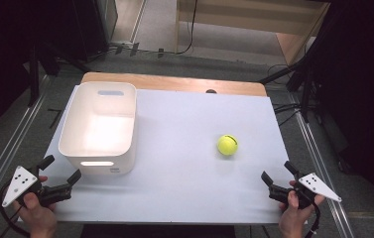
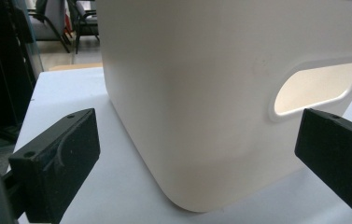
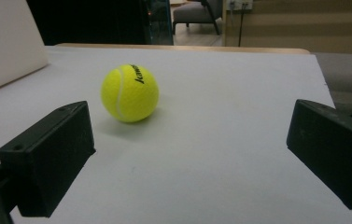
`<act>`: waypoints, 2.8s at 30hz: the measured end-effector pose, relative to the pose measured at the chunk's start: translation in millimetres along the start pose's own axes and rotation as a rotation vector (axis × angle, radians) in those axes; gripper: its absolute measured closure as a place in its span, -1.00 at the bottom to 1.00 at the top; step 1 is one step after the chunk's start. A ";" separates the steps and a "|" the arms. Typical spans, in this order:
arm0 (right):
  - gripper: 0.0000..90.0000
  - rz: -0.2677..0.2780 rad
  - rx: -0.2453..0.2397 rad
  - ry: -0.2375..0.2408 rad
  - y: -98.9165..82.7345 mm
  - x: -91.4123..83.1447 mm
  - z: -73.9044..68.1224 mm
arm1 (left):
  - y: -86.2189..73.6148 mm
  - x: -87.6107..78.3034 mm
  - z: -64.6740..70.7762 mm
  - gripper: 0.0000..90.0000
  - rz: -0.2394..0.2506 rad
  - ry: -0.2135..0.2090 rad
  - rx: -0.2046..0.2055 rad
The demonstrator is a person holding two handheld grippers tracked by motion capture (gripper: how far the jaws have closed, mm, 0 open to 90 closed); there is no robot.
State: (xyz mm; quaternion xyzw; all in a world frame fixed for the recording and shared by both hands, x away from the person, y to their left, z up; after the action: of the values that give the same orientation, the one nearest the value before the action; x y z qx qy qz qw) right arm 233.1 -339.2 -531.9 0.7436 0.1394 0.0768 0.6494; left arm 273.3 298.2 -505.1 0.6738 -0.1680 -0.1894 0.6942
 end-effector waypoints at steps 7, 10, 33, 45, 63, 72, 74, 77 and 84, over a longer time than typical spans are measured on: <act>-1.00 -0.026 -0.045 -0.029 -3.0 7.8 -2.0 | -2.8 5.9 0.9 -1.00 -0.018 0.018 0.020; -1.00 -0.056 -0.059 -0.022 -5.0 11.6 -7.6 | -3.4 6.7 0.4 -1.00 -0.019 0.038 0.027; -1.00 -0.191 -0.133 0.070 2.1 29.1 -31.6 | -0.7 0.8 -5.4 -1.00 0.020 -0.008 -0.076; -1.00 -0.334 -0.173 0.158 14.0 65.4 -50.6 | -1.1 -0.9 -3.6 -1.00 0.023 -0.030 -0.078; -1.00 -0.543 -0.190 0.243 20.3 107.8 -63.2 | -1.3 -0.7 -1.4 -1.00 0.017 -0.052 -0.077; -1.00 -0.654 -0.216 0.248 19.5 128.7 -62.5 | -1.2 -1.1 -0.7 -1.00 0.013 -0.060 -0.075; -1.00 -0.677 -0.214 0.255 18.8 131.9 -61.5 | -1.2 -1.0 -0.4 -1.00 0.012 -0.061 -0.075; -1.00 -0.703 -0.212 0.261 17.9 136.2 -60.3 | -1.1 -0.8 0.1 -1.00 0.013 -0.064 -0.076; -1.00 -0.756 -0.218 0.271 17.7 144.8 -61.9 | -1.2 -1.0 0.1 -1.00 0.012 -0.065 -0.078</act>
State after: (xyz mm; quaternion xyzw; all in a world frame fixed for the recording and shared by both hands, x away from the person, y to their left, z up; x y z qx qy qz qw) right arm 354.3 -238.4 -515.2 0.5500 0.4780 -0.0556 0.6826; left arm 272.3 298.6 -506.3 0.6387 -0.1870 -0.2135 0.7152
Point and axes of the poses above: each handheld gripper's, and its own axes: x roughly forward along the jaws, y roughly out of its top, z roughly to its right, the point moved 6 cm from there along x, roughly forward along the jaws, and after that the axes turned 11 degrees about z, right-handed, at the moved point
